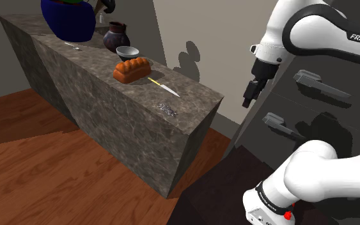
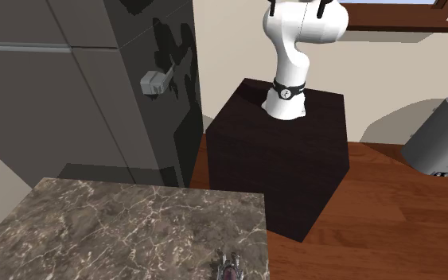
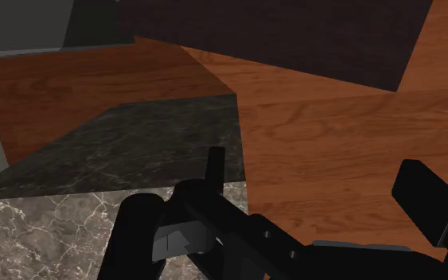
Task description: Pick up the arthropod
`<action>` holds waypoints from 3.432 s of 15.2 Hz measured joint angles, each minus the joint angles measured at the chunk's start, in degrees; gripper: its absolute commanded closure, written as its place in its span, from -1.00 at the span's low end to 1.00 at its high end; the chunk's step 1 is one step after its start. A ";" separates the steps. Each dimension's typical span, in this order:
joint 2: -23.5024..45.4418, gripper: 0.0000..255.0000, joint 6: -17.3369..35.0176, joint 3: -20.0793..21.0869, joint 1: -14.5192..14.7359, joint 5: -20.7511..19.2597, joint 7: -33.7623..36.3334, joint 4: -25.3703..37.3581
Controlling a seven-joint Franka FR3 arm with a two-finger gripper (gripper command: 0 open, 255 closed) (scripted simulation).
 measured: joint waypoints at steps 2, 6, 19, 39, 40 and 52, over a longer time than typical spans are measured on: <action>0.63 -1.00 0.89 0.00 0.03 0.01 0.00 -0.19; 6.60 -1.00 8.10 -0.19 0.19 0.02 -0.20 -0.69; 32.23 -1.00 31.96 -0.59 0.88 0.49 -1.04 4.13; 76.14 -1.00 46.63 0.09 1.36 1.99 -2.54 38.05; 78.45 -1.00 46.62 0.12 1.22 2.05 -2.76 40.61; 87.52 1.00 49.49 0.27 1.16 2.15 -2.94 47.33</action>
